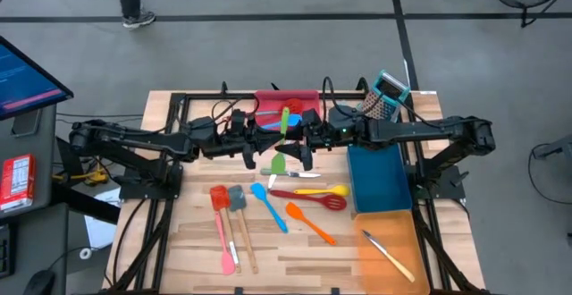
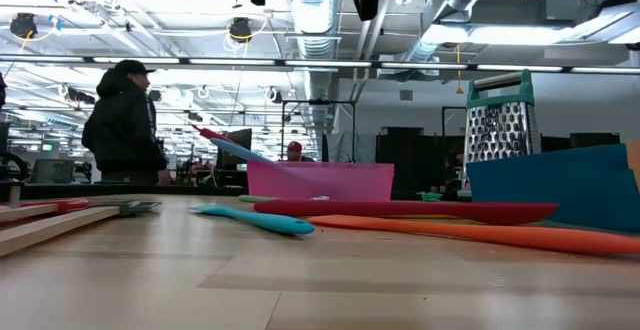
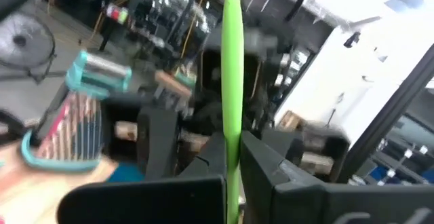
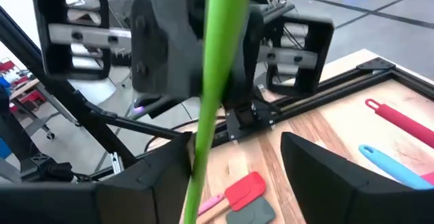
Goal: Pick & Place Kitchen Items
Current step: Put the green spatula into the blue bin
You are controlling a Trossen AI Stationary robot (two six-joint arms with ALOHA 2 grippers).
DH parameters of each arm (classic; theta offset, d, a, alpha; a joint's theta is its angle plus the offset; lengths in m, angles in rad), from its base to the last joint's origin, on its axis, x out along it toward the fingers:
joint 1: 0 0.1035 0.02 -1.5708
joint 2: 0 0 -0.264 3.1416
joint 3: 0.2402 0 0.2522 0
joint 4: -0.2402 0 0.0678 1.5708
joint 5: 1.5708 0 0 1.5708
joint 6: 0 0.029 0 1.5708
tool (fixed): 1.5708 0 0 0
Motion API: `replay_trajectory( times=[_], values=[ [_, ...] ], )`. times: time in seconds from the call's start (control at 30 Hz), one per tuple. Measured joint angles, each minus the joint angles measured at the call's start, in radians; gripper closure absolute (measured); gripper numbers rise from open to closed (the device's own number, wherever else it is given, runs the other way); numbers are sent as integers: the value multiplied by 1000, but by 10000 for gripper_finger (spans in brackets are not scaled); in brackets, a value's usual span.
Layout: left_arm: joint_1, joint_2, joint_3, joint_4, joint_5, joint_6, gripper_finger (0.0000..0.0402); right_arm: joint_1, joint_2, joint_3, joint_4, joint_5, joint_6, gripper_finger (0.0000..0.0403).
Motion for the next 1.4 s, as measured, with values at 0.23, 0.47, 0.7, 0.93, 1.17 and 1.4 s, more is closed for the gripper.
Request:
replay_trajectory(
  times=[0.23,0.47,0.7,0.93,1.17,1.4],
  values=[
    [0,34,-1,28,0,-14,399,0,-2,1,-32,-9,-7,283],
    [9,35,-1,29,-1,-14,398,0,-2,1,-55,-28,-5,387],
    [13,35,-1,36,1,4,389,-2,-16,1,-68,-25,34,395],
    [13,-7,1,23,42,76,318,-16,-150,-1,-329,99,64,398],
    [13,-116,1,-238,35,80,267,-2,-296,0,-799,231,203,398],
    [13,-231,0,-383,-46,80,273,76,-302,-72,-1301,289,509,398]
  ],
)
